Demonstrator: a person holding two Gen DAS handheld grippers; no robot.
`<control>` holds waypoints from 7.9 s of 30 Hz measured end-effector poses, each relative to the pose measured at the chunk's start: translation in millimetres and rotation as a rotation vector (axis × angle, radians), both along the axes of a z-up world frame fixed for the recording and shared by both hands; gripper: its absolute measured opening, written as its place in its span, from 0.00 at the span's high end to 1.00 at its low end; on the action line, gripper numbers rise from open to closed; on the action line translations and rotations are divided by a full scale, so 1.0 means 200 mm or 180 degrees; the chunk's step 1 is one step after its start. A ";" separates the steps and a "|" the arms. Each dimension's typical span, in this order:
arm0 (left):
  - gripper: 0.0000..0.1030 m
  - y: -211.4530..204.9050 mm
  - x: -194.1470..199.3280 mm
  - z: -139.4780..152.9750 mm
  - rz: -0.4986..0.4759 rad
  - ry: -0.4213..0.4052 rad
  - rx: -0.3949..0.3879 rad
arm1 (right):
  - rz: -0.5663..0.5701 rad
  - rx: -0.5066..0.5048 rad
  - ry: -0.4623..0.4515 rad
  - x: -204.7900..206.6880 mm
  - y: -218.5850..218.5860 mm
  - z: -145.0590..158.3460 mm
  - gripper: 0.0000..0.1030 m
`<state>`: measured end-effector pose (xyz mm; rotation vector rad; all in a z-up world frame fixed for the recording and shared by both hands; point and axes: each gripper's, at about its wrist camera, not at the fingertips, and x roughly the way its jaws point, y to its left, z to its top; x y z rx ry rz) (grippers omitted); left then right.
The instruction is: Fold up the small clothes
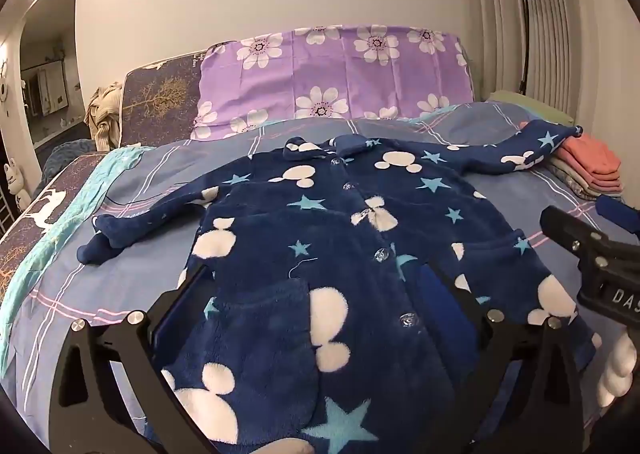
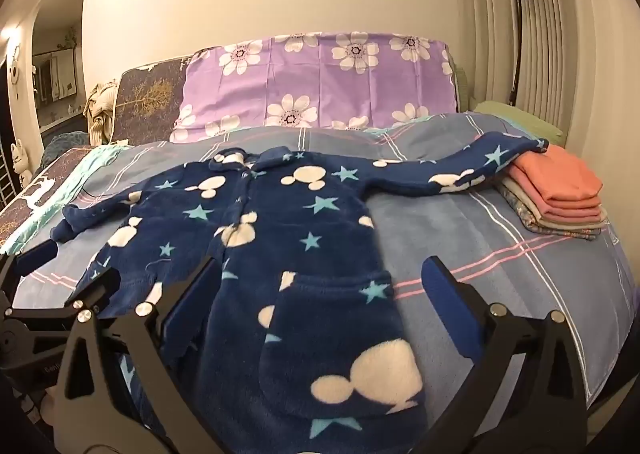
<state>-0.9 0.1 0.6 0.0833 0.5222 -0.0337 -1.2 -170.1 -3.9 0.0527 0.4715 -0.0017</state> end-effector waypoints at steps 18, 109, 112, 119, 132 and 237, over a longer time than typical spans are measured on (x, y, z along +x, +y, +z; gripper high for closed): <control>0.01 0.03 0.03 -0.17 -0.0251 0.0616 -0.0166 | -0.0109 0.0216 0.0599 0.09 -0.06 -0.16 0.02; 0.11 0.57 0.22 -0.12 0.0014 0.0677 -0.1228 | 0.0206 -0.0269 0.0776 0.31 0.20 -0.22 0.02; 0.18 0.84 0.35 -0.08 0.0596 0.0622 -0.1195 | 0.0183 -0.0326 0.0748 0.35 0.19 -0.21 0.02; 0.18 1.67 0.73 -0.19 0.2292 0.0859 -0.1780 | 0.0227 -0.0491 0.0753 0.42 0.23 -0.21 0.02; 0.69 1.97 1.18 -0.44 0.2572 0.1531 -0.1620 | 0.0257 -0.0613 0.0826 0.56 0.27 -0.24 0.02; 0.34 0.48 1.34 -0.11 -0.0268 0.0602 -0.0191 | -0.1613 0.1828 0.0010 0.85 -1.40 0.00 0.47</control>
